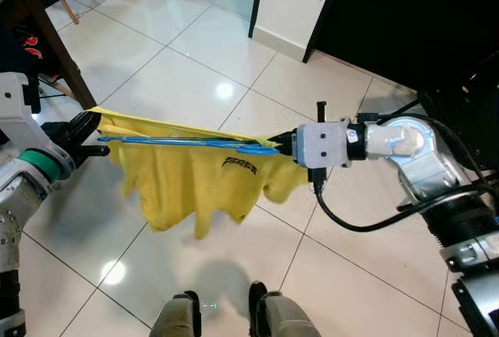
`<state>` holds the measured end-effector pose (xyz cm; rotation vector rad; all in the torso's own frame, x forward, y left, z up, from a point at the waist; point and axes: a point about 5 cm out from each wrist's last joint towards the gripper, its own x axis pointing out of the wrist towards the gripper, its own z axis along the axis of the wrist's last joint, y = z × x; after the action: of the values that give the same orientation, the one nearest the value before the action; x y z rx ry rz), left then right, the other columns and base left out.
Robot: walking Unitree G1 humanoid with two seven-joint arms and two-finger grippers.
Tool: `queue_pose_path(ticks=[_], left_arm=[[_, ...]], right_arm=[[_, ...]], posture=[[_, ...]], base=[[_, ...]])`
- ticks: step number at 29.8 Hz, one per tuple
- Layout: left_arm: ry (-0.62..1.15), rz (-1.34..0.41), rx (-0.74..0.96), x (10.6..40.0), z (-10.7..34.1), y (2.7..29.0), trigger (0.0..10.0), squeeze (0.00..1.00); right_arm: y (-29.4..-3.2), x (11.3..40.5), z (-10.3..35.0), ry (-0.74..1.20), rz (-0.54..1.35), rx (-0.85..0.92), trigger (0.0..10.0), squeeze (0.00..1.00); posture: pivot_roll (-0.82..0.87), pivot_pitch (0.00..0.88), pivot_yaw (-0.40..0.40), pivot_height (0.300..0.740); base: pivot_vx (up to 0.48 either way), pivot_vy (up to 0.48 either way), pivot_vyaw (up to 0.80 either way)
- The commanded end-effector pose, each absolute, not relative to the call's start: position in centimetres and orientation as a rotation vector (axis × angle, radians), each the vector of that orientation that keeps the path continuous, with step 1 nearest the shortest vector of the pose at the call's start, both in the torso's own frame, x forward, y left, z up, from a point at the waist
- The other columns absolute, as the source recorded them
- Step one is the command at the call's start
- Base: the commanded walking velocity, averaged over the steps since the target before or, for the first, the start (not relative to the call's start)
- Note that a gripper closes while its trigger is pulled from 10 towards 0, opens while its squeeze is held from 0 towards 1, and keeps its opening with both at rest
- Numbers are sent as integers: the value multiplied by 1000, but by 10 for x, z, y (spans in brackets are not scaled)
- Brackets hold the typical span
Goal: Hang hanger
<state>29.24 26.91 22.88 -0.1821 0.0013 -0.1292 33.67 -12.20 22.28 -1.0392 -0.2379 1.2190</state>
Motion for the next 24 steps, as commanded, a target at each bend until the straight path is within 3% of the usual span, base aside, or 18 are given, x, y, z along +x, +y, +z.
queue_pose_path(ticks=[1,8,24], left_arm=[[-25,-134,-184,289,236,270,10000,0],[-9,-190,-168,287,232,261,10000,0],[15,-147,-157,286,226,268,10000,0]], right_arm=[[-125,338,218,-207,1211,-1044,0,0],[-128,352,224,-201,1111,-870,0,0],[-146,361,227,-192,994,-834,0,0]], posture=[[47,156,2,740],[45,160,-1,740],[42,169,-2,740]], base=[[0,0,0],[0,0,0],[0,0,0]])
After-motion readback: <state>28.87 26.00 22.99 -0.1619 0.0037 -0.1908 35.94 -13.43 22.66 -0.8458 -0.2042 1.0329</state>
